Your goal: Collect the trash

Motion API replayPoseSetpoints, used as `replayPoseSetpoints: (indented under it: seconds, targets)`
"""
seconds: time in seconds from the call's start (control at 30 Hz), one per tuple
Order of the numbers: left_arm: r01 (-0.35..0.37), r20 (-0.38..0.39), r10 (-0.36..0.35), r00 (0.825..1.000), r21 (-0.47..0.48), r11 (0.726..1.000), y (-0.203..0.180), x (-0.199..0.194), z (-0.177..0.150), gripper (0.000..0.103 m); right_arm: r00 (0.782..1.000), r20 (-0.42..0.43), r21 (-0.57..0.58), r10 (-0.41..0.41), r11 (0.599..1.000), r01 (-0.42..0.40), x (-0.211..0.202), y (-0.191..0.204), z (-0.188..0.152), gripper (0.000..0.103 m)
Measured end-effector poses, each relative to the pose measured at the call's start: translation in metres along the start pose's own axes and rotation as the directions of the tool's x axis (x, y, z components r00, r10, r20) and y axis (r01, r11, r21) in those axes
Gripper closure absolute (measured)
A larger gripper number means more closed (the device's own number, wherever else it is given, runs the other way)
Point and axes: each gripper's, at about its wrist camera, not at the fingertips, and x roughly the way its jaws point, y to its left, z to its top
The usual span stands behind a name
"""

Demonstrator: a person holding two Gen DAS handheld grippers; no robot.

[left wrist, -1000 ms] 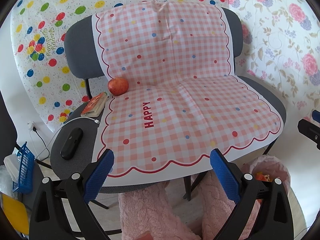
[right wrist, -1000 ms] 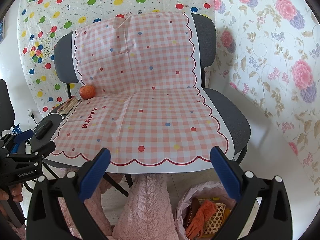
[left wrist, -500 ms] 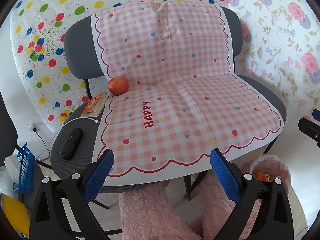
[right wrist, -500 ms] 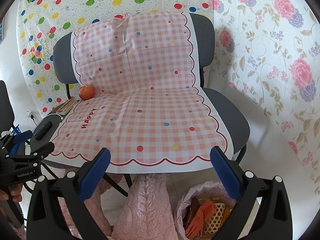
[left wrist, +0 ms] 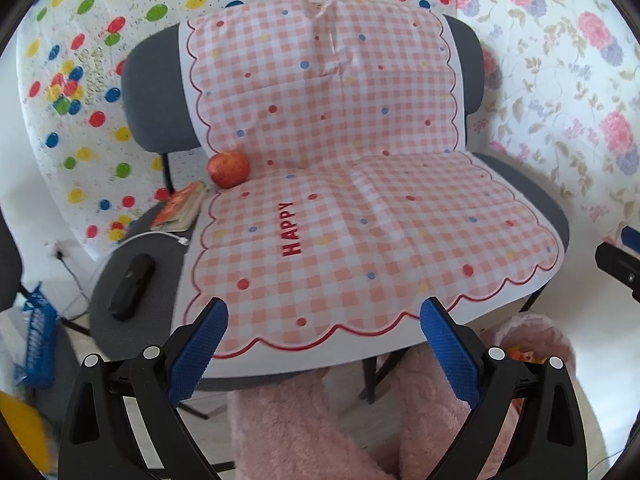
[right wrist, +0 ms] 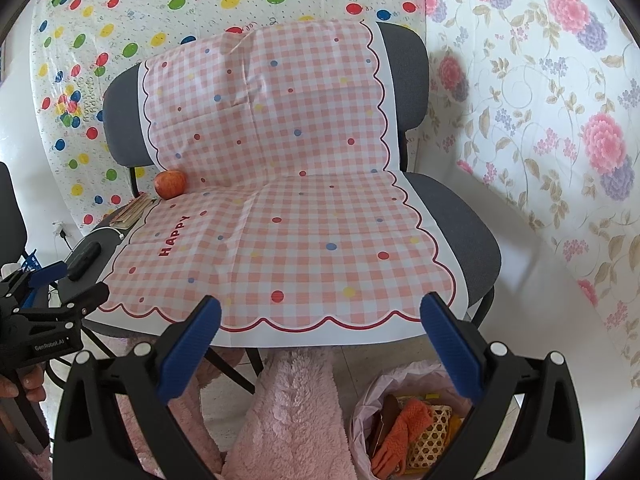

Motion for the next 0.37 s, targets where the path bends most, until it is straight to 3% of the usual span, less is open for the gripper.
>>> replayPoseSetpoints:
  seconds: [0.2, 0.37]
  targets:
    - [0.034, -0.043, -0.036, 0.998, -0.035, 0.999, 0.012, 0.031, 0.006, 0.007, 1.000, -0.015, -0.010, -0.001, 1.000, 0.001, 0.023, -0.006, 0.008, 0.005]
    - [-0.024, -0.108, 0.015, 0.994, -0.085, 0.996, 0.036, 0.065, 0.014, 0.007, 0.999, -0.012, -0.036, -0.040, 0.999, 0.039, 0.076, -0.031, 0.032, 0.005]
